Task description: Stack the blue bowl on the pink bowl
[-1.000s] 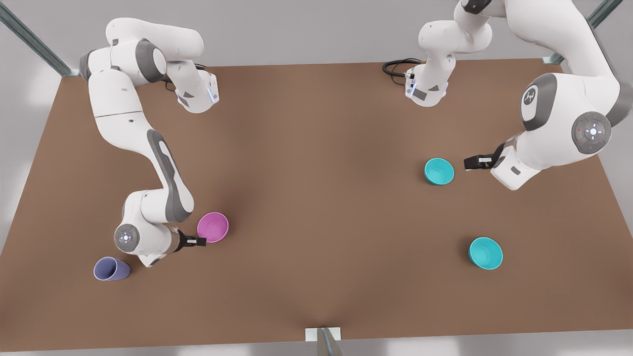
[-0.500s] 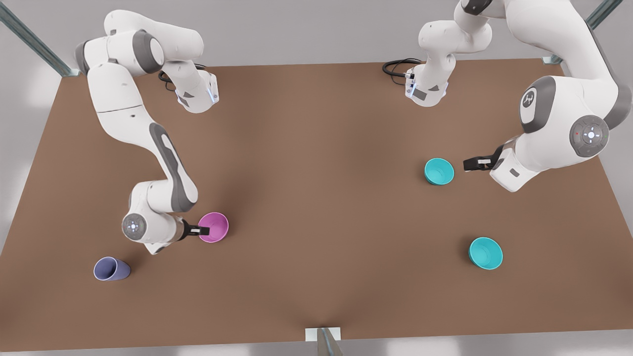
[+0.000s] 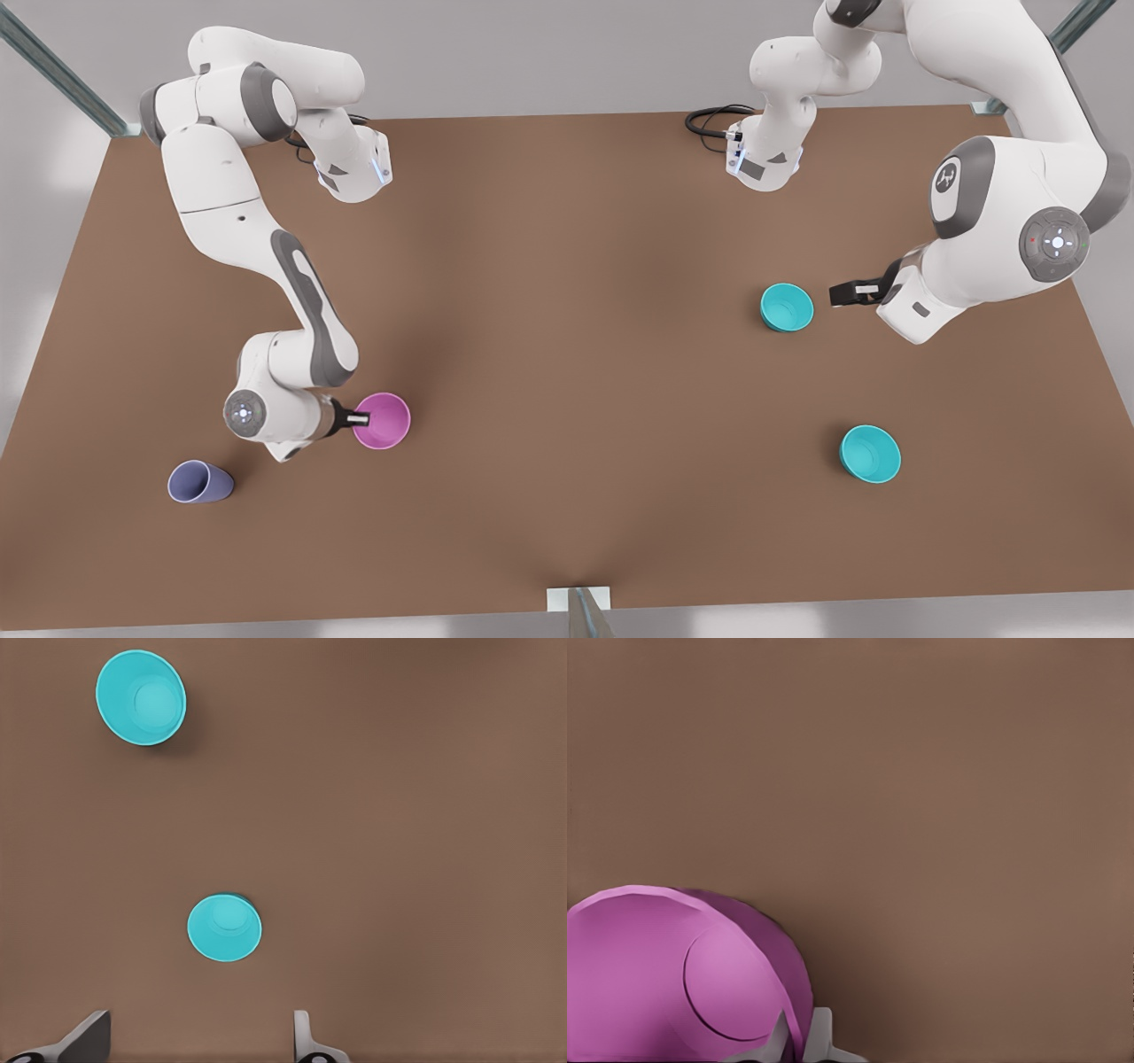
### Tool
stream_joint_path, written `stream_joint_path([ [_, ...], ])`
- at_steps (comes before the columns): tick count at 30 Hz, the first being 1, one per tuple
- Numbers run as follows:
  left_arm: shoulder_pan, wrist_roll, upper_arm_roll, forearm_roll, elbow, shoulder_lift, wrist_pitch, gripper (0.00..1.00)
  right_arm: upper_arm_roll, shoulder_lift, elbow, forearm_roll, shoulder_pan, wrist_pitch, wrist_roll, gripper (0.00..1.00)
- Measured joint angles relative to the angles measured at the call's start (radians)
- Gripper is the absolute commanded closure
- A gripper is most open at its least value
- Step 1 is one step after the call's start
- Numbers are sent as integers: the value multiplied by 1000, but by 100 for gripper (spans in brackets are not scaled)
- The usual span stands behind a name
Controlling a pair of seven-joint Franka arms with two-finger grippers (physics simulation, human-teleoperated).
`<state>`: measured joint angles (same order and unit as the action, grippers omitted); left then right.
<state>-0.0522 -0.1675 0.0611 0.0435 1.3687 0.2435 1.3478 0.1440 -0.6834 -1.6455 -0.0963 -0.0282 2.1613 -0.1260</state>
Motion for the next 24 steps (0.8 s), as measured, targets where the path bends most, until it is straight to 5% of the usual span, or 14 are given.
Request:
stream_joint_path([
  [7,1,-1,0,0,0,5,-1,0,99,0,178,-54,118,-31,-44,79],
  [14,11,-2,0,2,3,14,-4,0,96,-101,280,-49,424,18,-251,79],
  [21,33,-3,-11,6,36,39,-2,0,94,-226,285,-18,498,193,-433,79],
  [22,18,-2,-33,7,81,32,6,0,94,-230,290,-16,498,210,-455,1],
  [24,7,9,-68,11,236,28,59,0,94,-230,296,-11,498,235,-496,0],
])
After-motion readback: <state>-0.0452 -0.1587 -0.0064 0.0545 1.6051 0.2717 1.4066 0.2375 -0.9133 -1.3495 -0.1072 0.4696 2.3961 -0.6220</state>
